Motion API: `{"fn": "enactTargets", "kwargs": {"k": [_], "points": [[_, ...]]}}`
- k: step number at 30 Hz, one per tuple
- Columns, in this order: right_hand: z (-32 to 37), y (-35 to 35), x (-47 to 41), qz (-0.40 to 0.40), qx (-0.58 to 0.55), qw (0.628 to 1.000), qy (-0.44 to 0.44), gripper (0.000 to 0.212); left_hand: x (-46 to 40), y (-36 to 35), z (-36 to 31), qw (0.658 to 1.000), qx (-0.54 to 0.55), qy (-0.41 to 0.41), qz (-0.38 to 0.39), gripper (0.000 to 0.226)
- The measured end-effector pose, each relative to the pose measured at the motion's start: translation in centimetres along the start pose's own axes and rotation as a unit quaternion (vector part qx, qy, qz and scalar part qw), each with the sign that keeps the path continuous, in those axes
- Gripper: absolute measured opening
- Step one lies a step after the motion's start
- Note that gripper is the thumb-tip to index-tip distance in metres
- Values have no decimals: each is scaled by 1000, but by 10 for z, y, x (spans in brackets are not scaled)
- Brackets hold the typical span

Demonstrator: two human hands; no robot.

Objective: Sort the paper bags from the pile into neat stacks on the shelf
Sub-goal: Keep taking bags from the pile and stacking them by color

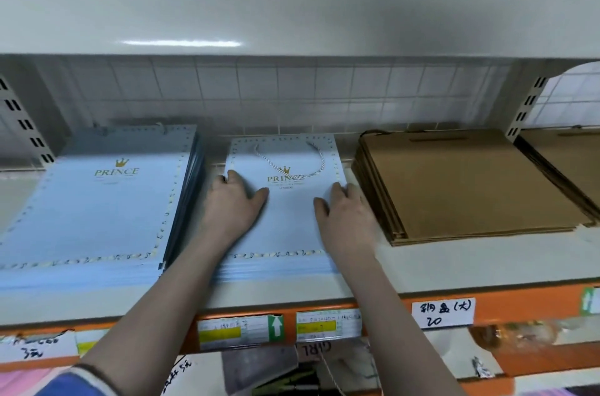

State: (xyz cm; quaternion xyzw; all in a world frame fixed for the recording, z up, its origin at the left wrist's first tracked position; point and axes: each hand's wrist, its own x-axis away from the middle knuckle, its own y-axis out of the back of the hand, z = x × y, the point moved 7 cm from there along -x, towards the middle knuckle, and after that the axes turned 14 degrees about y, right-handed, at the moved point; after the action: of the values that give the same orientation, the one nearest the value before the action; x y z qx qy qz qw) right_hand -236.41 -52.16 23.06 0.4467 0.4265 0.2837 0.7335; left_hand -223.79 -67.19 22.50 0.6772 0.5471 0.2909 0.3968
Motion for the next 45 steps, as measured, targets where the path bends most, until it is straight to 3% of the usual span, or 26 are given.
{"fn": "enactTargets", "kwargs": {"k": [8,14,18,23,31,34,45], "points": [[0,0,3,11,-8,1000,-22,42,1,11,7,998,44,2,-34,58],[3,0,-1,53,-18,998,-5,44,7,13,0,999,-9,-21,-45,53],[8,13,6,44,38,998,13,61,21,27,-10,988,-50,-83,-118,61],[29,22,14,38,27,997,70,63,49,54,5,974,-45,-94,-199,60],[113,-1,27,59,-29,983,170,63,73,110,114,960,-111,22,-255,60],[157,-7,34,16,-52,977,204,60,83,139,157,955,-105,56,-271,62],[377,-46,88,-4,-108,946,305,56,126,263,364,931,-80,174,-310,56]]}}
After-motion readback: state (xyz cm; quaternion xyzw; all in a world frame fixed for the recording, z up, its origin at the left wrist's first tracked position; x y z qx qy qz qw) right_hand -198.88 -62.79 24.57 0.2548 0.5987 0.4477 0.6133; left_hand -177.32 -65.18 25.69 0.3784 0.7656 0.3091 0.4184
